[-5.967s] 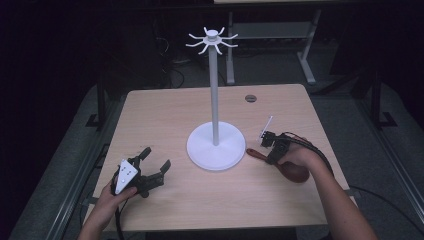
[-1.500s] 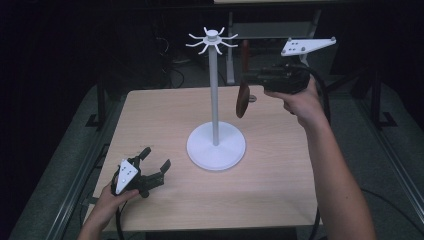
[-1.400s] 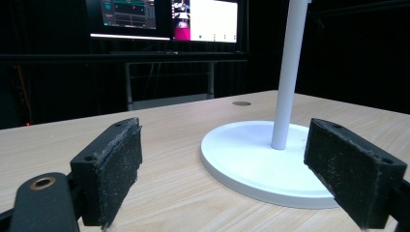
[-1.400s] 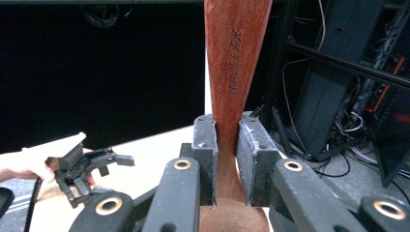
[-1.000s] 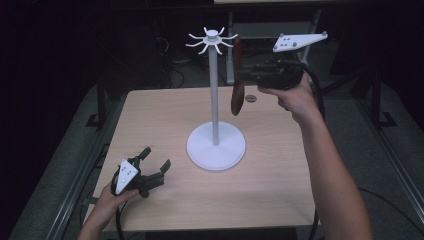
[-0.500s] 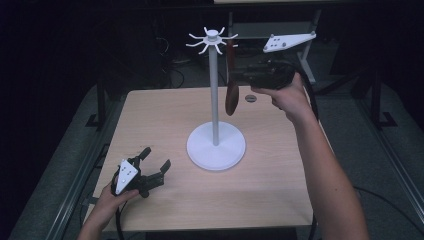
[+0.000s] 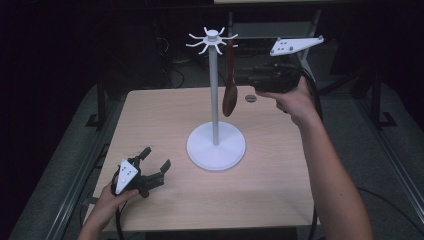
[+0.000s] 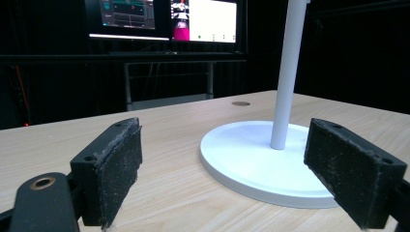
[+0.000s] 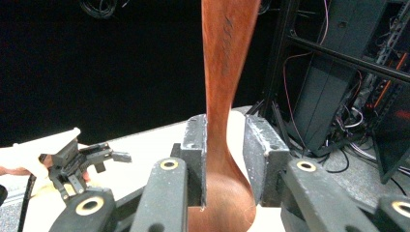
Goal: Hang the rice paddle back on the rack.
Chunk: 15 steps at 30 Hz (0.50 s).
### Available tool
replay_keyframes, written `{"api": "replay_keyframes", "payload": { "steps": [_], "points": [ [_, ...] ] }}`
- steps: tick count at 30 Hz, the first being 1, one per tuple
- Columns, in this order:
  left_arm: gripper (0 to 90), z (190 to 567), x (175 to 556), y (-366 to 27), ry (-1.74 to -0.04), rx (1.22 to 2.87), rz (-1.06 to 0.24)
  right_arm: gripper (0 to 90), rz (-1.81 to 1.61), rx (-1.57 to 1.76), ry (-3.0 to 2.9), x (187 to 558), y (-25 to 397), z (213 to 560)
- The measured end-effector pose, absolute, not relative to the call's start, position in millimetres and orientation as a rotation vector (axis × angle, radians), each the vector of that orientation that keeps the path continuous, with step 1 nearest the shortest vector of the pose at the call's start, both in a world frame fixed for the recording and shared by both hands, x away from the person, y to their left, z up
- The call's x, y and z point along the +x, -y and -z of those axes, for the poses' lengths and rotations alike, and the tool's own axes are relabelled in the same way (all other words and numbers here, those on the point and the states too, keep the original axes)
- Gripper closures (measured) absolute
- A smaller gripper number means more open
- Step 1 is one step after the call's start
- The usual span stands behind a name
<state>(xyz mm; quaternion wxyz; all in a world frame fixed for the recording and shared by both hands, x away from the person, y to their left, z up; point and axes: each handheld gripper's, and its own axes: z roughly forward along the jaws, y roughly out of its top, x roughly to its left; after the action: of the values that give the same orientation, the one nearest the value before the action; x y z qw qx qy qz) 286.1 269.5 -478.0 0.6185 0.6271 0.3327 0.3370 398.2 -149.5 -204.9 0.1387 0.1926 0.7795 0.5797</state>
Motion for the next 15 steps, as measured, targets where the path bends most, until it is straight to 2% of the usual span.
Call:
{"api": "replay_keyframes", "payload": {
  "steps": [10, 15],
  "points": [
    [12.9, 478, 286, -269, -0.764, 1.436, -0.775, 65.6, -1.657, 0.604, -2.257, 391, 168, 223],
    [12.9, 478, 286, -269, -0.764, 1.437, -0.775, 59.1, -1.595, 0.654, -2.250, 387, 178, 238]
  ]
}}
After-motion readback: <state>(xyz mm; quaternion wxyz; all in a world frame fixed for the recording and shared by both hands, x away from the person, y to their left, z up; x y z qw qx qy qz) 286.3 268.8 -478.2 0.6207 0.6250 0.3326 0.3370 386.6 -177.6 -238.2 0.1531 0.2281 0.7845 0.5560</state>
